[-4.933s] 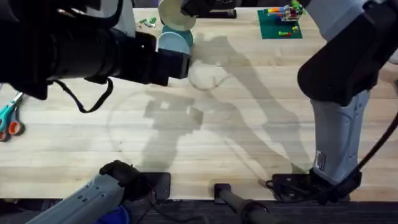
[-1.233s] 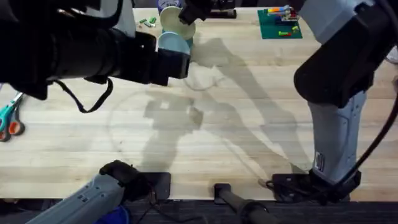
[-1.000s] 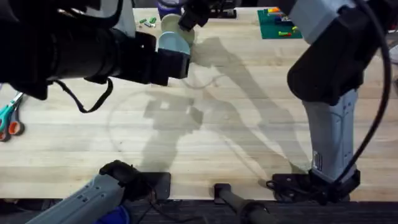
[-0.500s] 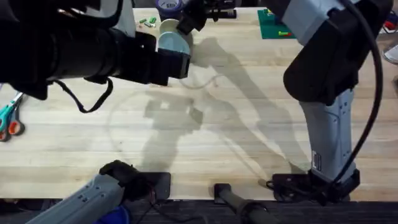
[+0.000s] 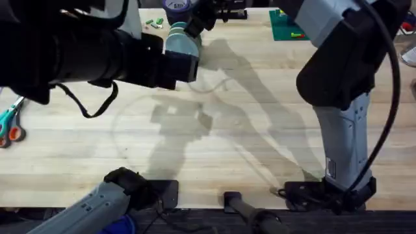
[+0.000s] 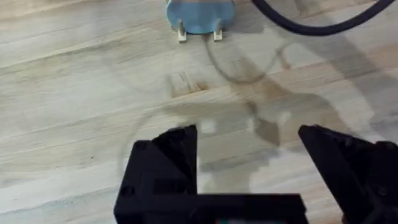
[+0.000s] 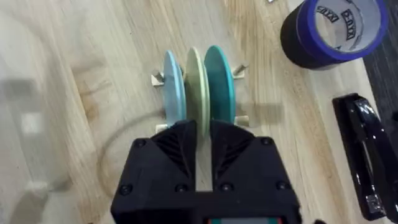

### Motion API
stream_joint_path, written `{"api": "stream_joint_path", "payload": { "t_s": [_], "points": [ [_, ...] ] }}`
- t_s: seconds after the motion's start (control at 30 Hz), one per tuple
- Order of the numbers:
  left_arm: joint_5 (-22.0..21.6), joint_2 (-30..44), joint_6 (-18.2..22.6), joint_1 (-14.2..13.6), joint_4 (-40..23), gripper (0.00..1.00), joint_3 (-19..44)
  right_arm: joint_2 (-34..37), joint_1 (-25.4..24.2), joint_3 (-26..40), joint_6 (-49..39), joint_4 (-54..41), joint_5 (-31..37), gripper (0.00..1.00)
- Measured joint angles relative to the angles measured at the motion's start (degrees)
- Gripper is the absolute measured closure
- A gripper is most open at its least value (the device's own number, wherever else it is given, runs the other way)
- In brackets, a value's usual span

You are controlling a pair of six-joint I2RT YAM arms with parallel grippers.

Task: Pick up the plates from the table one by one and place each into a slot on the dish rack.

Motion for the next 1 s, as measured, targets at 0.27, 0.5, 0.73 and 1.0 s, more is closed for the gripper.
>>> {"api": "stream_joint_path", "payload": {
  "t_s": [0.27,0.5,0.73,1.0],
  "points": [
    [0.0,0.0,0.0,0.0,0.0,0.007,0.0,0.0,0.0,0.0,0.0,0.0,0.0,0.849],
    [0.0,0.0,0.0,0.0,0.0,0.008,0.0,0.0,0.0,0.0,0.3,0.0,0.0,0.843],
    [0.0,0.0,0.0,0.0,0.0,0.007,0.0,-1.1,-0.5,0.0,1.0,-2.4,0.0,0.588],
    [0.0,0.0,0.0,0.0,0.0,0.007,0.0,-8.2,-1.8,0.0,1.0,-5.1,0.0,0.245]
  ]
}}
